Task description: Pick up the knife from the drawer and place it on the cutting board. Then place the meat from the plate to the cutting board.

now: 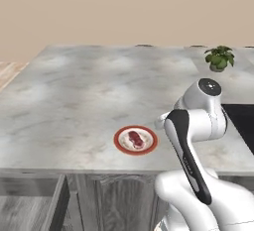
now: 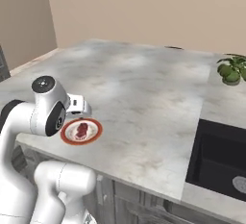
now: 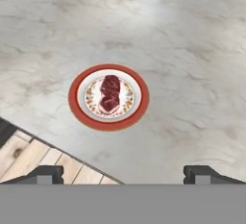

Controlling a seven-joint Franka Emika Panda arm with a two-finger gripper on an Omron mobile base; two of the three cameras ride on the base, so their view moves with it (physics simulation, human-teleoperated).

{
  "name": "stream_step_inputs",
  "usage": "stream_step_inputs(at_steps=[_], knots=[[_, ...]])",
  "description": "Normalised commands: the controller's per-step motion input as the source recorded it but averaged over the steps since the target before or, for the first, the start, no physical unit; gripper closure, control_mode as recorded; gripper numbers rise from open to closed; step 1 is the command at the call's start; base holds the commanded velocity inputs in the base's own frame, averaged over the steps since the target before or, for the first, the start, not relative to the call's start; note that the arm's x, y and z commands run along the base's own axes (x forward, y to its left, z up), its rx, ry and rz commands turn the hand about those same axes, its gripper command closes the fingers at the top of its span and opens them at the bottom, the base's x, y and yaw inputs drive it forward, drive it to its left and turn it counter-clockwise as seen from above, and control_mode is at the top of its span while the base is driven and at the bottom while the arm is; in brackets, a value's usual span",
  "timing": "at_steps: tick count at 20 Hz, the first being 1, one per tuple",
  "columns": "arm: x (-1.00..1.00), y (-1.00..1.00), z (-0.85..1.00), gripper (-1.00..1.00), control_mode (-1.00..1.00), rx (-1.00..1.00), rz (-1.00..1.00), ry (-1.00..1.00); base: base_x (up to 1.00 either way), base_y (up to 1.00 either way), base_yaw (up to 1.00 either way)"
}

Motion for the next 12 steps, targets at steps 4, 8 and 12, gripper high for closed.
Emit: stream_step_inputs(at_steps=[4, 8, 12], knots=[[0.0, 0.0, 0.0, -1.0, 1.0, 0.0, 0.0, 0.0, 0.0, 0.31, 0.23], [0.0, 0.0, 0.0, -1.0, 1.0, 0.0, 0.0, 0.0, 0.02, 0.06, 0.23], [0.0, 0.0, 0.0, -1.0, 1.0, 0.0, 0.0, 0.0, -0.09, -0.36, 0.16]])
